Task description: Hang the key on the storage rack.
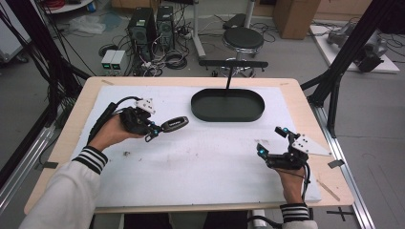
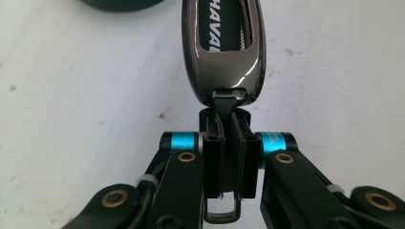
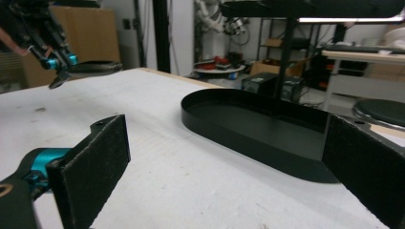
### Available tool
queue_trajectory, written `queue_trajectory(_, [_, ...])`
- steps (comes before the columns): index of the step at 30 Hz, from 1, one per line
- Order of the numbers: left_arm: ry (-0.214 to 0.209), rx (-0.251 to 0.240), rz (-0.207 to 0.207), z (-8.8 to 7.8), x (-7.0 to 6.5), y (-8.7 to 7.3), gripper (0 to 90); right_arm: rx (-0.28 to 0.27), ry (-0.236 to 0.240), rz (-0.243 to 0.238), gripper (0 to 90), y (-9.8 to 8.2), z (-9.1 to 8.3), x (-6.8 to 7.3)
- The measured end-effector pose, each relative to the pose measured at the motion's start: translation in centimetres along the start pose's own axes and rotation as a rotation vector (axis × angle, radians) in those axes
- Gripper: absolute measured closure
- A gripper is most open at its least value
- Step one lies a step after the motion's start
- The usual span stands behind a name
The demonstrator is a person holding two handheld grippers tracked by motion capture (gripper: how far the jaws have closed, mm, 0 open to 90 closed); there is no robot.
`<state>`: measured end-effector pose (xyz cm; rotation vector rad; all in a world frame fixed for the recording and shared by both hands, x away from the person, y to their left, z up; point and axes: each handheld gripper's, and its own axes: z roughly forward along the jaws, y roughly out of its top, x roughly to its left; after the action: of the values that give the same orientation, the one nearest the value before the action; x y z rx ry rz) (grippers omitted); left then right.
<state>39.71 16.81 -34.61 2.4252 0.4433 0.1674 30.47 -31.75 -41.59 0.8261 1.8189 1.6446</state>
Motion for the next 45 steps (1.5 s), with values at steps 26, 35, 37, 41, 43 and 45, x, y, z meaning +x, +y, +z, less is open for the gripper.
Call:
queue_trajectory(26, [-0.123, -0.082, 0.166, -0.9, -2.1, 3.9, 84.3, 0.18, 0.379, -0.105, 2.0, 9.5, 6.7, 0.4])
queue_trajectory(35, [-0.153, -0.065, 0.193, -0.3, -2.8, 4.6, 84.3, 0.293, 0.495, -0.202, 2.0, 11.1, 9.7, 2.2])
queue_trajectory(37, [-0.155, -0.076, 0.19, -0.3, -3.0, 4.8, 84.3, 0.321, 0.513, -0.238, 2.1, 11.4, 10.3, 2.7])
queue_trajectory(41, [-0.16, -0.073, 0.206, -0.2, -3.3, 5.2, 84.3, 0.356, 0.552, -0.271, 2.0, 12.2, 11.5, 3.8])
queue_trajectory(43, [-0.163, -0.077, 0.209, -0.2, -3.4, 5.3, 84.3, 0.365, 0.555, -0.273, 2.0, 12.4, 11.7, 4.0])
queue_trajectory(45, [-0.172, -0.069, 0.217, -0.2, -3.5, 5.4, 84.3, 0.38, 0.586, -0.3, 2.0, 12.7, 12.6, 4.9])
